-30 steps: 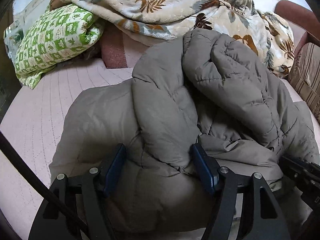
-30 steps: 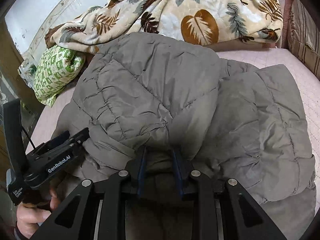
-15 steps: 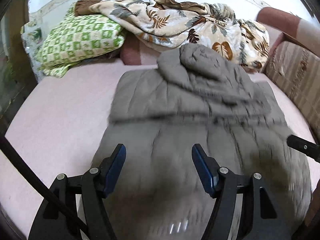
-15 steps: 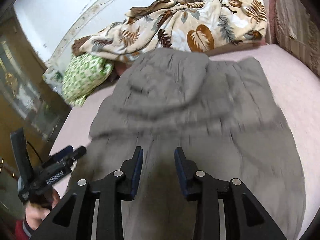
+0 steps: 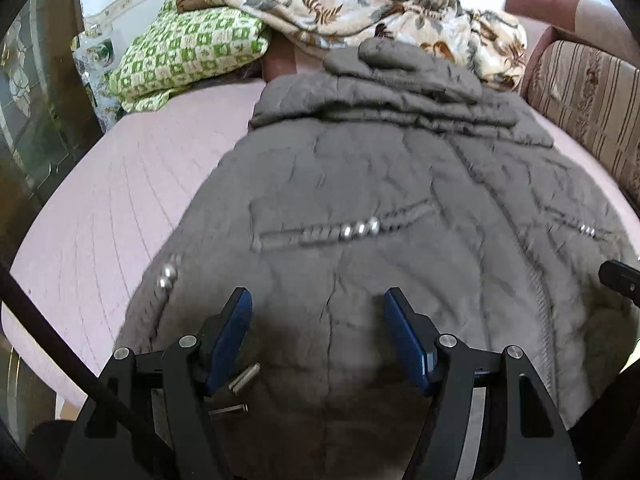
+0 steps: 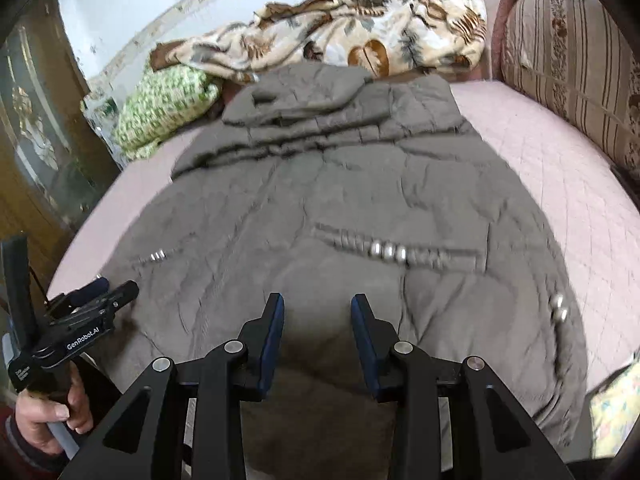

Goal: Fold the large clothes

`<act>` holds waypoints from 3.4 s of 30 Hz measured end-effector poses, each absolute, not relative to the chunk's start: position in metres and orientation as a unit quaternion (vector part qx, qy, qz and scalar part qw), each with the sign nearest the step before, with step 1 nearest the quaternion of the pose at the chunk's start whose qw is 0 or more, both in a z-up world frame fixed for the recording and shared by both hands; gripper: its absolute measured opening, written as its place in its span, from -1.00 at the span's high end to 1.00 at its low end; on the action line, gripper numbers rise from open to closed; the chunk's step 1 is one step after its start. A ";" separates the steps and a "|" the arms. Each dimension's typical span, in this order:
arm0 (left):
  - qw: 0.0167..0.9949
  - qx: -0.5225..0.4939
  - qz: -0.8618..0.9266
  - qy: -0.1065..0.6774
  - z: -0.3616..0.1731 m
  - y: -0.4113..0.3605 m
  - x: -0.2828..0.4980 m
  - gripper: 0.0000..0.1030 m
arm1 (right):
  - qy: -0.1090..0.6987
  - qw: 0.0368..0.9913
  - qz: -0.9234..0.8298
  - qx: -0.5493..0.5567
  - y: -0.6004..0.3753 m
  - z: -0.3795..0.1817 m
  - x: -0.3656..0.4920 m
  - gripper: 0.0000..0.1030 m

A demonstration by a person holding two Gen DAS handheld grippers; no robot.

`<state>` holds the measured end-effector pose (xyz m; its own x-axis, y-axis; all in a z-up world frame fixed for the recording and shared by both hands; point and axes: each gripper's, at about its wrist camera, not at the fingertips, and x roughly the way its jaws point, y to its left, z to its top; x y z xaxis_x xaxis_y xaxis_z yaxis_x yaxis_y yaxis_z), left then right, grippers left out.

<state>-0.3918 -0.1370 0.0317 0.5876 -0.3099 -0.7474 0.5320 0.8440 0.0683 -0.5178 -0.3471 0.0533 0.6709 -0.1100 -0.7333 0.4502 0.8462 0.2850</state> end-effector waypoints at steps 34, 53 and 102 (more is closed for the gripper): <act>0.889 0.179 -0.223 0.357 0.014 -0.134 -0.395 -0.69 | 0.413 0.879 -0.165 0.172 -0.329 0.024 -0.503 -0.03; 0.890 0.175 -0.223 0.357 0.011 -0.129 -0.392 -0.81 | 0.404 0.889 -0.157 0.149 -0.319 0.021 -0.507 -0.33; 0.905 0.167 -0.239 0.310 0.008 -0.107 -0.415 -0.94 | 0.377 0.899 -0.185 0.126 -0.307 0.014 -0.524 -0.70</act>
<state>-0.4153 -0.1073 0.0083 0.6929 -0.3299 -0.6412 0.5366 0.8299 0.1529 -0.5238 -0.3069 0.0140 0.6477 -0.2376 -0.7239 0.4274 0.8999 0.0871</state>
